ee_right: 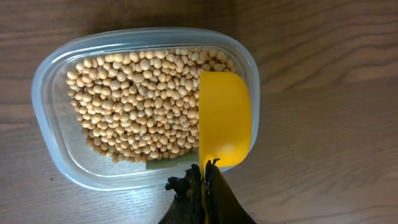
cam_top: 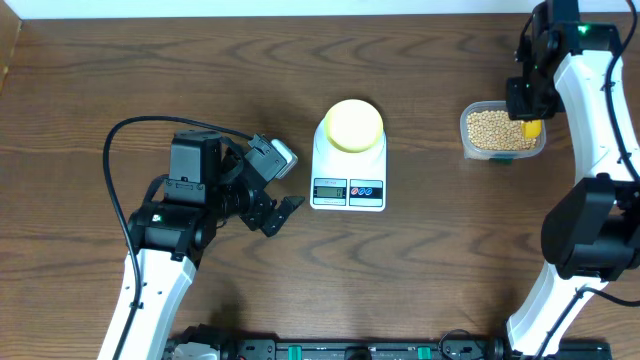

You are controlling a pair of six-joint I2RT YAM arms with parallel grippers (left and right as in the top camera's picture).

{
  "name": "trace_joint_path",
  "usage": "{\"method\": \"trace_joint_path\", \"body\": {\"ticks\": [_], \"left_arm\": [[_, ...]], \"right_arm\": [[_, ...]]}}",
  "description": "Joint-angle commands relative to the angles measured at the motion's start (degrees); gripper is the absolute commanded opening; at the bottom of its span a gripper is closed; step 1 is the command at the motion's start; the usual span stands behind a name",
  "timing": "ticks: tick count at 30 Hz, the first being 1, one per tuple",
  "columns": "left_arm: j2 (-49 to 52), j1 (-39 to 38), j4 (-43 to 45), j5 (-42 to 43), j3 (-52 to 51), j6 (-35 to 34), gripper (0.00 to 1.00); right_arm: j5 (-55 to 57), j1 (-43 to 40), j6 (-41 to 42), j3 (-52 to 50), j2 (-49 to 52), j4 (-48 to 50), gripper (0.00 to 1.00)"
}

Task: Scoop item into bowl and weigh 50g on scale
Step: 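Drag the scoop through the soybeans to fill it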

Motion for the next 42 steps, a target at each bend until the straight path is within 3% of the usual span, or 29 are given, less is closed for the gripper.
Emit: {"method": "trace_joint_path", "body": {"ticks": [1,9,35,42], "left_arm": [[-0.09,0.26,-0.15,0.50,-0.09,0.79,0.98],[-0.04,0.26,-0.15,0.50,-0.09,0.79,0.98],[0.00,0.26,-0.15,0.50,-0.09,0.79,0.98],[0.00,0.26,-0.15,0.50,-0.09,0.79,0.98]], "right_arm": [[1.07,-0.48,-1.07,-1.49,0.46,0.87,0.01],[-1.09,-1.73,-1.09,-4.83,0.46,3.54,0.01],[-28.41,-7.48,-1.42,-9.94,0.46,6.93,0.01],[-29.70,-9.73,-1.44,-13.75,0.46,8.00,0.01]]}}
